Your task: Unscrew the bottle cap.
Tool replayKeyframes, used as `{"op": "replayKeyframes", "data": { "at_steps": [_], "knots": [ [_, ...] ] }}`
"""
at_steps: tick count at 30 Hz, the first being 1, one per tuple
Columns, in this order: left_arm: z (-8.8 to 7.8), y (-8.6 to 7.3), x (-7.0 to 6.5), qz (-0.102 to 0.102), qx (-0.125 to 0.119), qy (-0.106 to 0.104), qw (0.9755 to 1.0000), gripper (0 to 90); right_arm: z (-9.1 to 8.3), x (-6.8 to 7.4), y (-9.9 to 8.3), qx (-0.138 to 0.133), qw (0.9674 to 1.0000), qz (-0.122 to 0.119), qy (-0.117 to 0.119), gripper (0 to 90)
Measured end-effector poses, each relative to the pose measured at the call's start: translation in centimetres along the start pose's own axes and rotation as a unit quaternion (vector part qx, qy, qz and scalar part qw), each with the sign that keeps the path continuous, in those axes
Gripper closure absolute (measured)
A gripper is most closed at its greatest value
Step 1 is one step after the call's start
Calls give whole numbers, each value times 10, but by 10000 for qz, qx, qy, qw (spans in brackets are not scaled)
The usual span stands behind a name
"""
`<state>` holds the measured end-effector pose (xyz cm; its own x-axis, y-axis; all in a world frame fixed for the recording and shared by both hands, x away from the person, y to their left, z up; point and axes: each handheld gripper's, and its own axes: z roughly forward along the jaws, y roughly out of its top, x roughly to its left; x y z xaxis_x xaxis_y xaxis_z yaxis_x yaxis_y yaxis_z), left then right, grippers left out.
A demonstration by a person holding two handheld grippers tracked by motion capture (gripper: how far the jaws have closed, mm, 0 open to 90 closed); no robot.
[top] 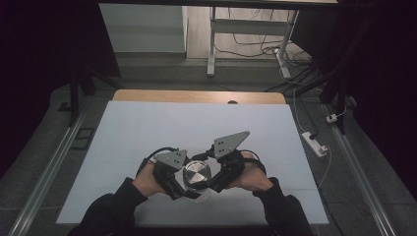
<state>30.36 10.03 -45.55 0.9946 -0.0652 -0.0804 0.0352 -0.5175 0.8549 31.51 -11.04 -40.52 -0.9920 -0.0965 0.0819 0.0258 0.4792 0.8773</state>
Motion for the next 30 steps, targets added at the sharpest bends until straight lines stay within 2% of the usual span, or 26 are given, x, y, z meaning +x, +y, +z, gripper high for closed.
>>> {"op": "replayKeyframes", "data": {
  "at_steps": [2, 4, 5, 7, 9, 10, 11, 13, 16, 19, 21, 22, 23, 25, 27, 30],
  "knots": [
    [0, 0, -1, 12, -19, 69, 10000, 157, 1, 0, -1, -15, 10000, 16, 71, 199],
    [0, 0, 0, -70, -48, 230, 9997, 157, 0, -2, -1, 6, 9999, 149, 35, 196],
    [-1, 0, 1, -125, -69, 370, 9992, 157, 0, -3, -2, -36, 9998, 171, -62, 190],
    [-2, -1, 3, -296, -53, 722, 9969, 157, -3, -5, 0, -109, 9985, 391, -379, 96],
    [-3, -1, 6, -537, -26, 1144, 9920, 157, -7, -6, 2, -151, 9957, 507, -767, 77],
    [-3, -2, 7, -699, -43, 1355, 9883, 157, -9, -6, 4, -127, 9930, 536, -1042, 71],
    [-3, -2, 8, -825, -18, 1568, 9842, 157, -10, -5, 5, -71, 9897, 583, -1304, 72],
    [-2, -2, 9, -983, 78, 1984, 9752, 157, -9, -5, 6, 3, 9807, 733, -1810, 73],
    [0, -1, 8, -1127, 94, 2202, 9689, 157, -1, -5, 5, 49, 9693, 933, -2273, 83],
    [3, 2, 6, -1139, 190, 2356, 9650, 157, 10, -4, 3, 139, 9637, 978, -2481, 97],
    [3, 3, 5, -1101, 246, 2389, 9645, 157, 16, -3, 3, 195, 9621, 919, -2561, 125],
    [3, 3, 5, -1080, 250, 2389, 9647, 157, 17, -2, 3, 191, 9626, 887, -2554, 156],
    [3, 4, 4, -1068, 249, 2361, 9655, 157, 17, -1, 3, 173, 9646, 868, -2486, 179],
    [1, 4, 4, -1009, 268, 2308, 9674, 157, 17, 1, 4, 232, 9648, 789, -2497, 180],
    [0, 4, 5, -937, 231, 2088, 9732, 157, 16, 2, 5, 264, 9670, 755, -2420, 182],
    [-3, 2, 6, -820, 86, 1602, 9836, 157, 11, 2, 5, 271, 9753, 650, -2095, 184]
  ]
}}
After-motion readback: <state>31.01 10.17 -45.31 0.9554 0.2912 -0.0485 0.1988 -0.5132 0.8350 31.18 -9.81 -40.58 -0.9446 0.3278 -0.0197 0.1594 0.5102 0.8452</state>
